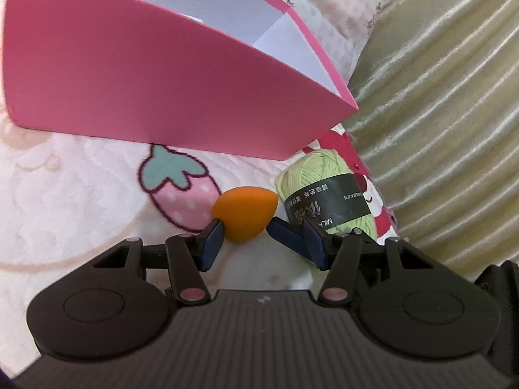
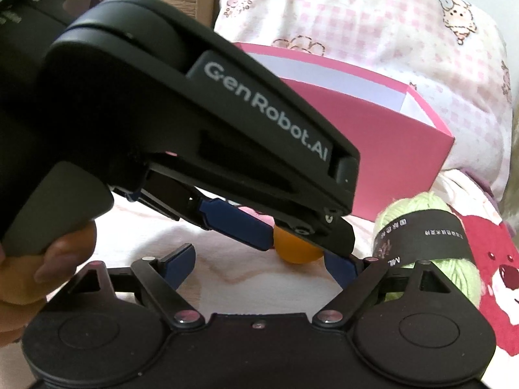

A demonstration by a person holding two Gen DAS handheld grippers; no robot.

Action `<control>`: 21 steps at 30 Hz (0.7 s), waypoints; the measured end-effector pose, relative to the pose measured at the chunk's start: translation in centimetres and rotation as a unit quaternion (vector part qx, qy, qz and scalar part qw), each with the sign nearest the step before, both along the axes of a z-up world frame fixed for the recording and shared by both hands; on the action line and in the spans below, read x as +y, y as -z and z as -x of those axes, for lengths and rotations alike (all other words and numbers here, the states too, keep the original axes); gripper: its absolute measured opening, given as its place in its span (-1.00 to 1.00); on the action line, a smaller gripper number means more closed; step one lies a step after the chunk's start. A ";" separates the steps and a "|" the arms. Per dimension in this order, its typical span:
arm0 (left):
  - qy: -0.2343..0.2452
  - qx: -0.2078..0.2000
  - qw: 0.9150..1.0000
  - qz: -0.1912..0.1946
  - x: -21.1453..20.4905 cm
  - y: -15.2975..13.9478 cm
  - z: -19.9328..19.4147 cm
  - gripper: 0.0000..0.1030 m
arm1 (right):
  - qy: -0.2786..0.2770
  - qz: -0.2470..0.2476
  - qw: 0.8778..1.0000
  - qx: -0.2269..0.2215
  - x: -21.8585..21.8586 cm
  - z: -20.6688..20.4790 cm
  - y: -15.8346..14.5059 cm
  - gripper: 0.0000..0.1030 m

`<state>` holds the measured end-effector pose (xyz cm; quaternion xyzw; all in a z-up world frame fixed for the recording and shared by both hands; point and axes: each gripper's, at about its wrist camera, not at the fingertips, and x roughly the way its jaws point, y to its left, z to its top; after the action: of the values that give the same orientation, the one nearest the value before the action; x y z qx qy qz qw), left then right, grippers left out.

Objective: Organize objects
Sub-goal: 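Close the left gripper on the orange makeup sponge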

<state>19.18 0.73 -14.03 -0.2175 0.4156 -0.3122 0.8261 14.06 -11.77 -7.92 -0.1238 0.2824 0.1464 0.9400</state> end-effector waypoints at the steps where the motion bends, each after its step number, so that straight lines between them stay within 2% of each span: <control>1: -0.001 -0.002 1.000 -0.002 0.2 -0.3 0.2 0.02 | -0.003 0.000 1.000 -0.001 0.2 0.2 -0.1 0.75; 5: -0.013 0.002 1.000 -0.013 1.1 -1.2 1.0 0.02 | -0.015 -0.004 1.000 -0.001 1.1 1.0 -0.8 0.75; 12: -0.019 0.020 0.999 -0.036 2.3 -1.9 1.8 0.03 | -0.021 -0.067 0.997 0.032 1.2 1.3 -1.7 0.74; 13: -0.024 0.019 0.999 -0.037 2.5 -2.0 1.8 0.03 | -0.019 -0.073 0.997 0.037 1.0 1.3 -1.6 0.69; 17: -0.054 -0.005 0.997 -0.062 3.0 -2.0 1.9 0.02 | -0.003 -0.075 0.996 0.045 0.3 1.2 -1.5 0.68; 21: -0.071 0.009 0.994 -0.078 3.7 -0.7 1.1 -0.11 | 0.022 -0.090 0.994 0.064 -0.7 0.7 -1.4 0.66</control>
<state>18.06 4.39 -13.36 -0.1839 0.4294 -0.2173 0.8570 13.32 -12.44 -6.55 -0.0233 0.3305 0.1585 0.9301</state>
